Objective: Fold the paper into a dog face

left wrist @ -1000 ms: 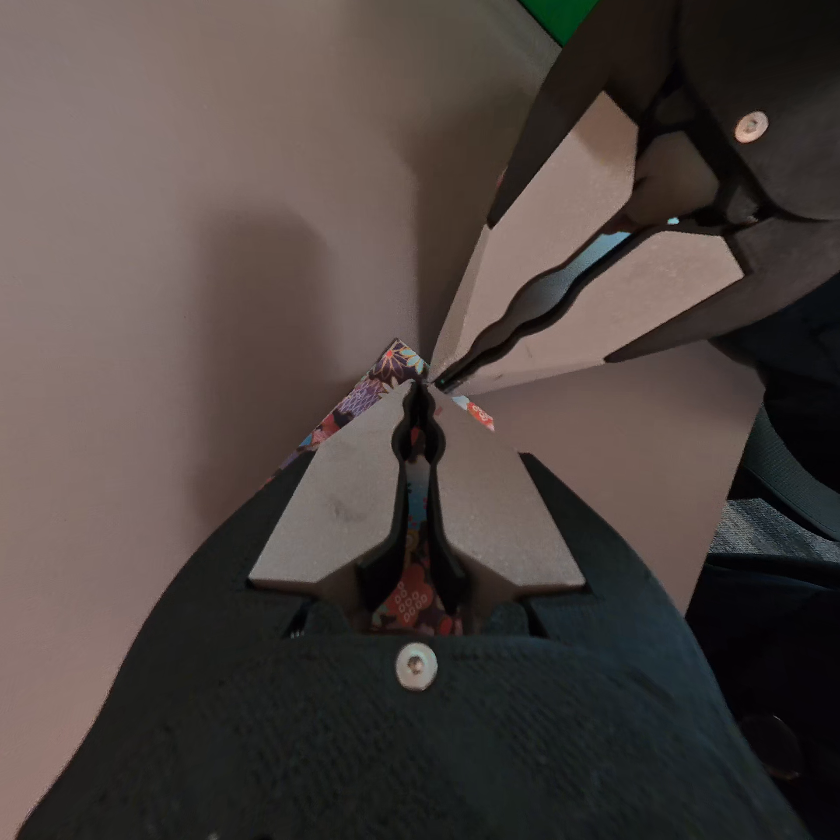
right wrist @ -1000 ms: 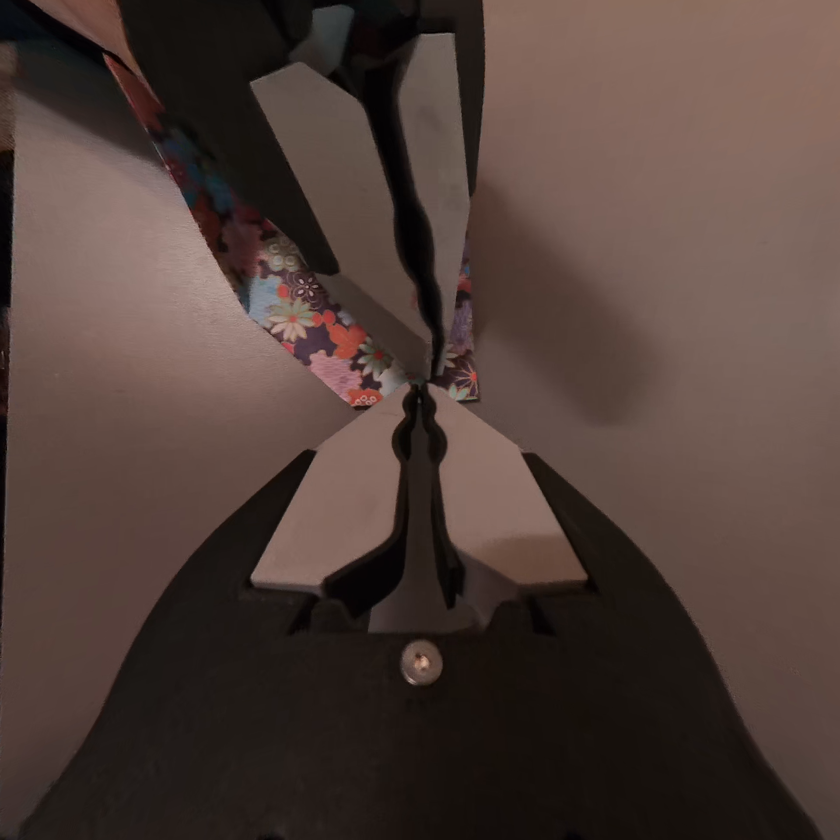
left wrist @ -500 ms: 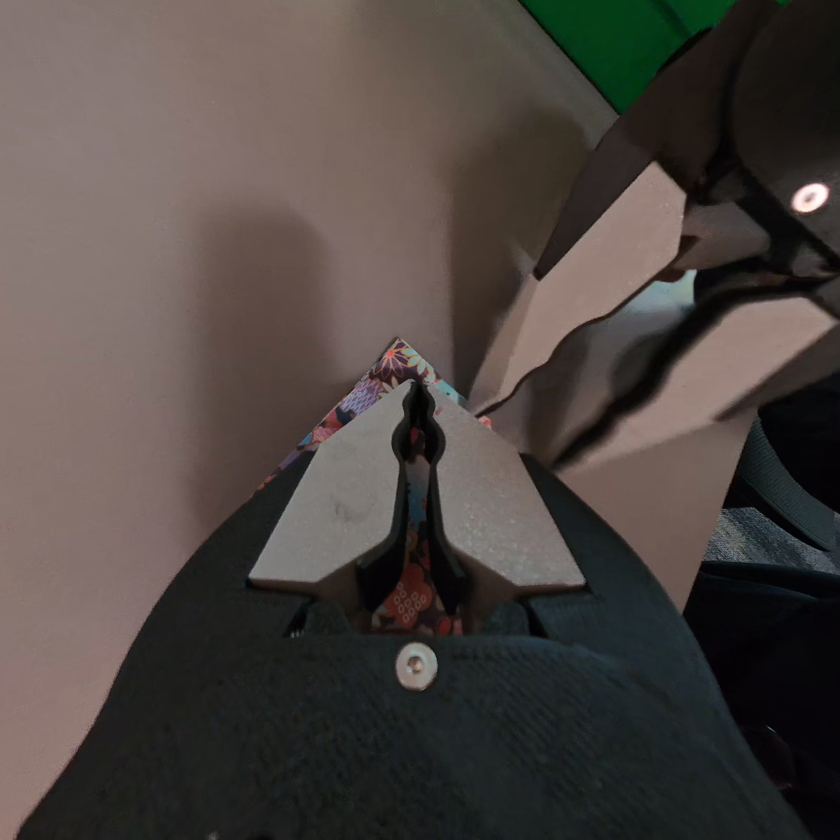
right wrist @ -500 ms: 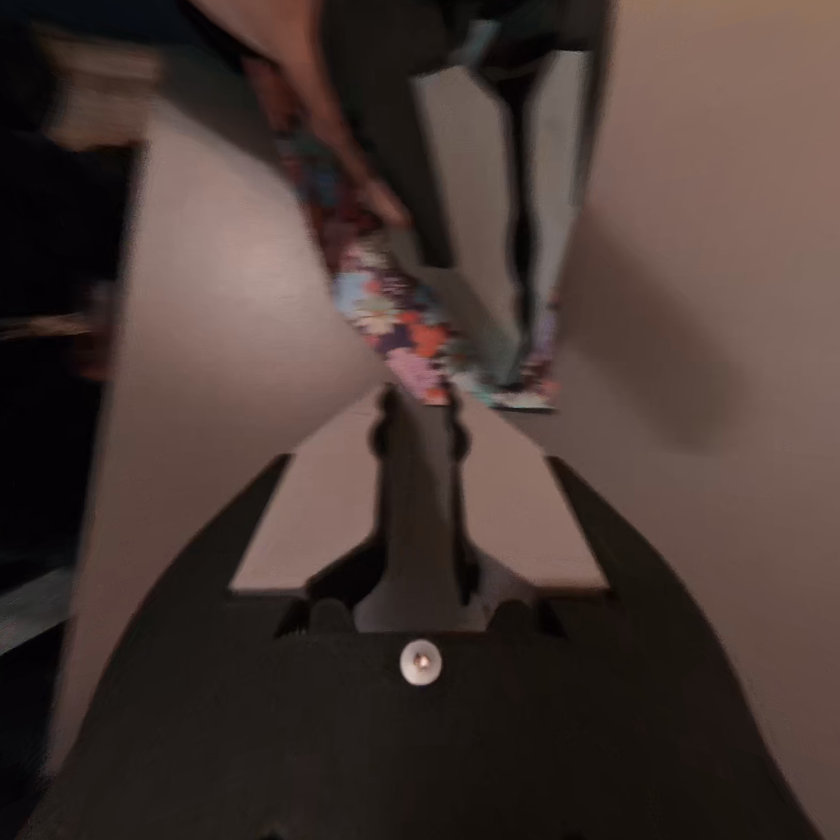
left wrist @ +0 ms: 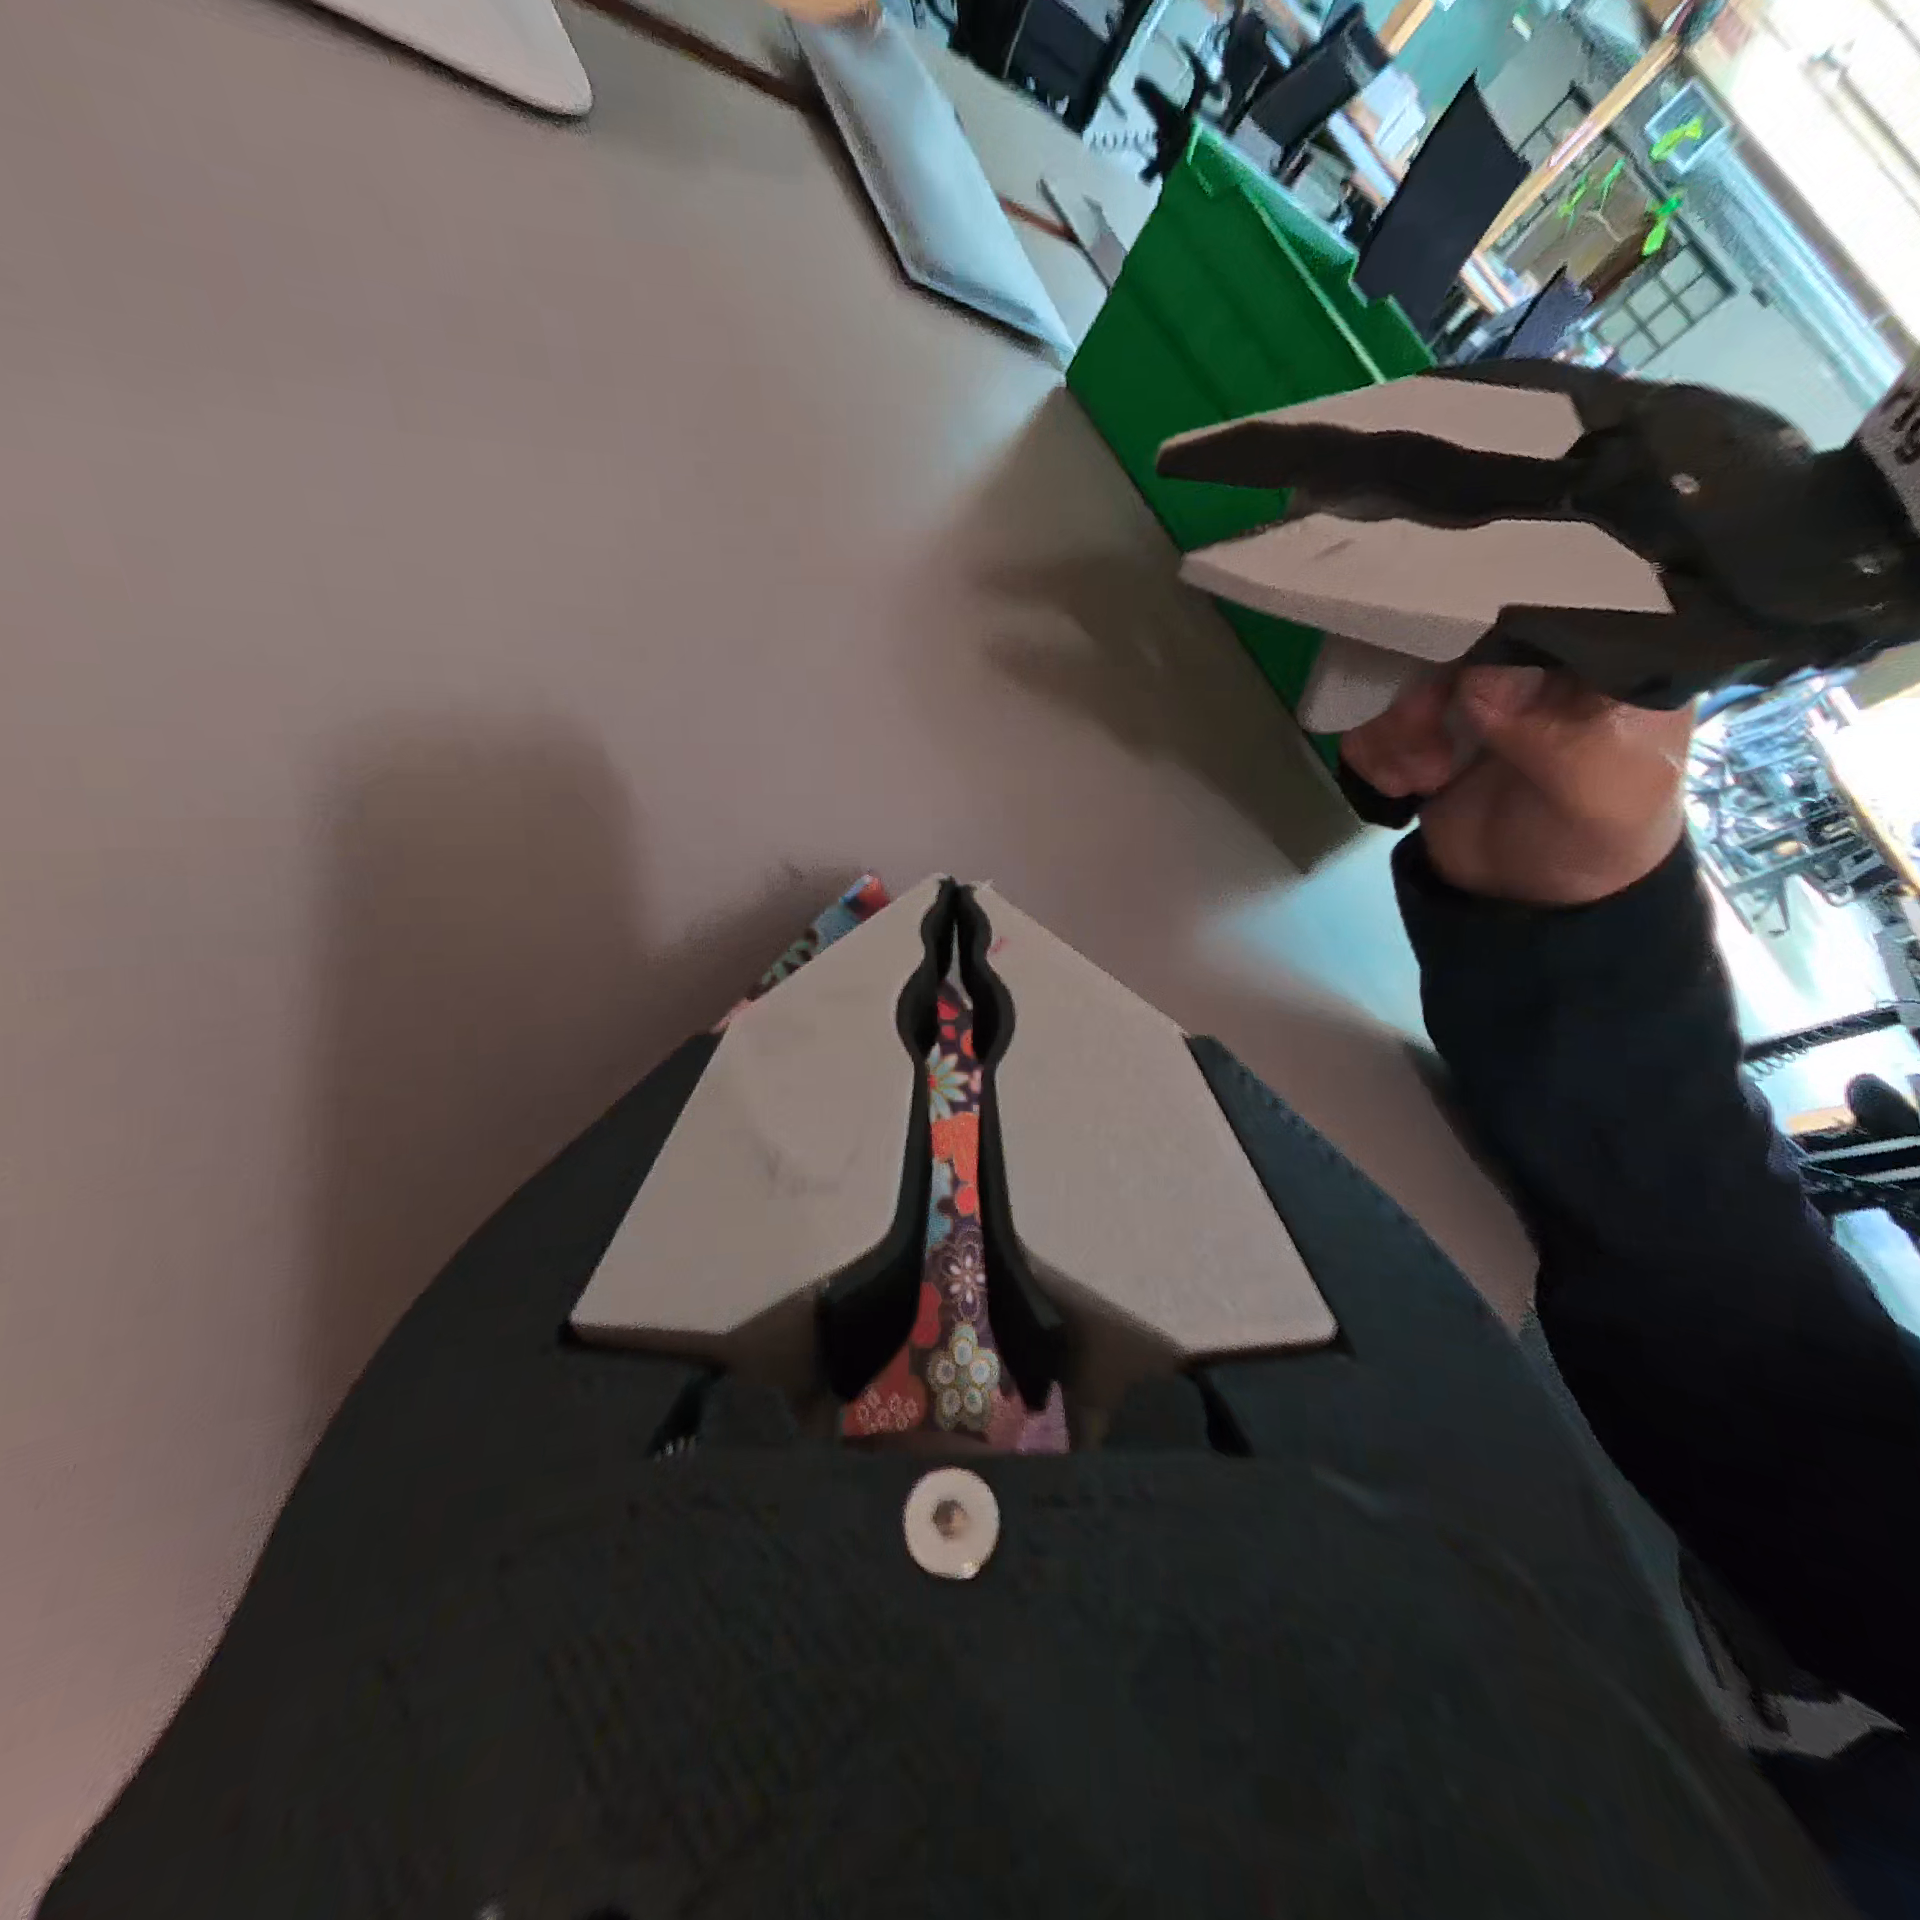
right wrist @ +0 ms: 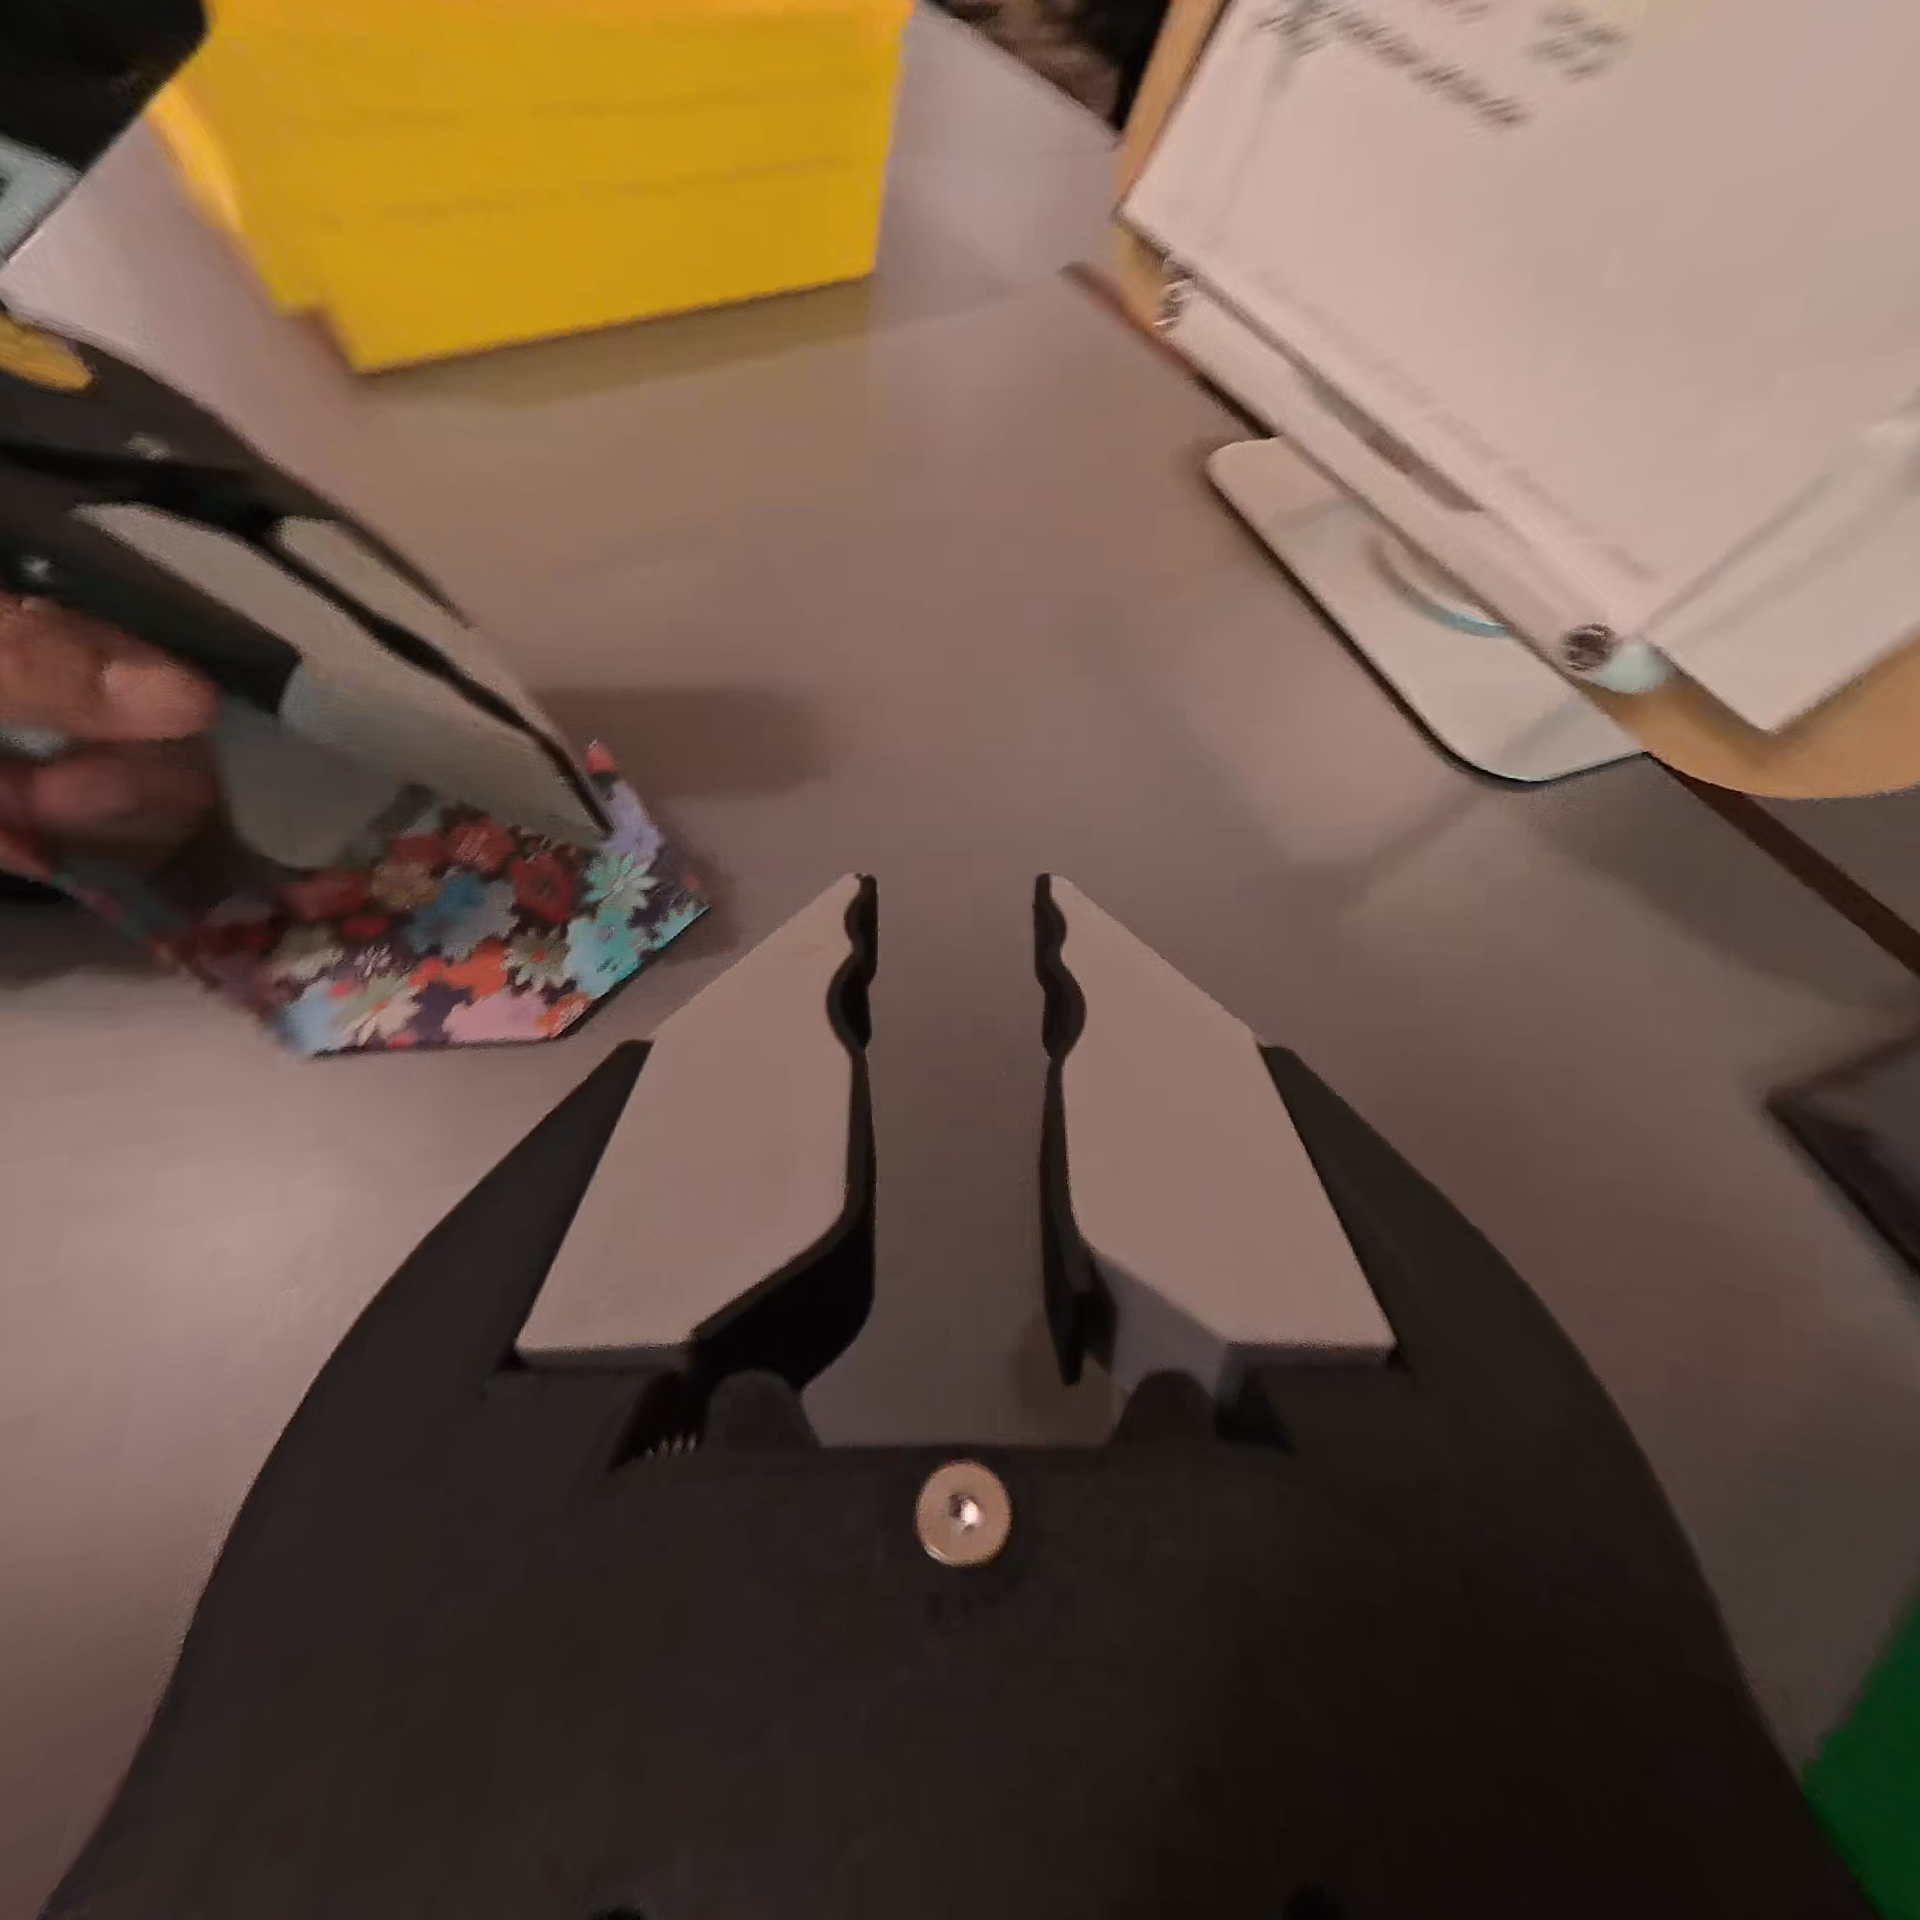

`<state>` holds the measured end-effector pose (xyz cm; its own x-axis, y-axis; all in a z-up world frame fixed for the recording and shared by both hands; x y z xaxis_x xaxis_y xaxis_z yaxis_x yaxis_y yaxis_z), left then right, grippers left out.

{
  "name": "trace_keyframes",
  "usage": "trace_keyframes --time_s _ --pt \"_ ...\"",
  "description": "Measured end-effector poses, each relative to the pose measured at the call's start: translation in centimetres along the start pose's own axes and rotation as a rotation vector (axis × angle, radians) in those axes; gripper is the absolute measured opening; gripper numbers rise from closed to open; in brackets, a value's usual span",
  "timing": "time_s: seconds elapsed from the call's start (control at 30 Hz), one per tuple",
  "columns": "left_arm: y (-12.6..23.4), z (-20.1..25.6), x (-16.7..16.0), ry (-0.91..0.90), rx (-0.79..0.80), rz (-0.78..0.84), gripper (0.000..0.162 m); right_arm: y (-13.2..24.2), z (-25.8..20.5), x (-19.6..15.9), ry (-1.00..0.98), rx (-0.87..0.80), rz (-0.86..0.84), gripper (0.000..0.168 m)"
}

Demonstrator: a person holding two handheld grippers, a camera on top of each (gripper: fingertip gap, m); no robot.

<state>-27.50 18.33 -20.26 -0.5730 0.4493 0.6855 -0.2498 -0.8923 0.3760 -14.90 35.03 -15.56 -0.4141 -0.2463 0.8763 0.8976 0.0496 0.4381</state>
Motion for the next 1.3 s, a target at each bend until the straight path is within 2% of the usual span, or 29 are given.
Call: trace_keyframes --time_s 0.03,0.17,0.4,0.53,0.67,0.83,0.87,1.0,1.13,1.3 --pt "0.2 0.0 0.2 -0.015 0.007 0.009 0.000 0.3 0.4 0.0 -0.034 -0.017 0.020 0.026" --pt "0.7 0.5 1.1 -0.097 -0.001 -0.019 0.000 0.5 1.0 -0.1 -0.102 -0.018 0.054 0.025" --pt "1.9 -0.5 4.0 -0.254 0.060 -0.016 0.000 -0.4 0.1 -0.2 -0.076 0.020 0.012 0.026" --pt "2.1 -2.2 6.9 -0.295 0.113 0.035 0.002 -1.2 -0.2 -0.5 -0.064 0.005 -0.011 0.025" --pt "0.7 -3.1 9.5 -0.352 0.152 0.059 0.005 -2.0 -0.1 -1.2 -0.051 -0.049 -0.022 0.026" --pt "-1.7 -3.9 8.3 -0.513 0.257 0.073 0.005 -3.0 0.5 -2.2 -0.043 -0.106 -0.045 0.028" --pt "-1.8 -3.7 8.2 -0.546 0.276 0.032 0.005 -3.2 0.6 -2.4 -0.049 -0.108 -0.049 0.028" --pt "-1.3 -4.2 7.7 -0.676 0.362 0.063 0.004 -4.5 1.2 -3.0 -0.072 -0.090 -0.088 0.029" --pt "-1.5 -5.7 7.8 -0.636 0.425 0.031 0.005 -4.7 1.4 -3.1 -0.090 -0.077 -0.105 0.030" --pt "-2.5 -6.2 7.3 -0.587 0.395 -0.029 0.006 -4.0 1.6 -3.3 -0.094 -0.073 -0.076 0.034"
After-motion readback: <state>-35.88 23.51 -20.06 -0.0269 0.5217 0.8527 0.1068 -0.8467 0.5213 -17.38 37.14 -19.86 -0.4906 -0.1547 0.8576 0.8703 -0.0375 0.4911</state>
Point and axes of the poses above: each gripper's, where its closed fingertips meet, y back along the fingers, x out of its top, z = x × y across the jaws, the point moved 9 cm from there along y, back along the fingers, and after that the axes turned 6 degrees about y, right-handed, at the moved point
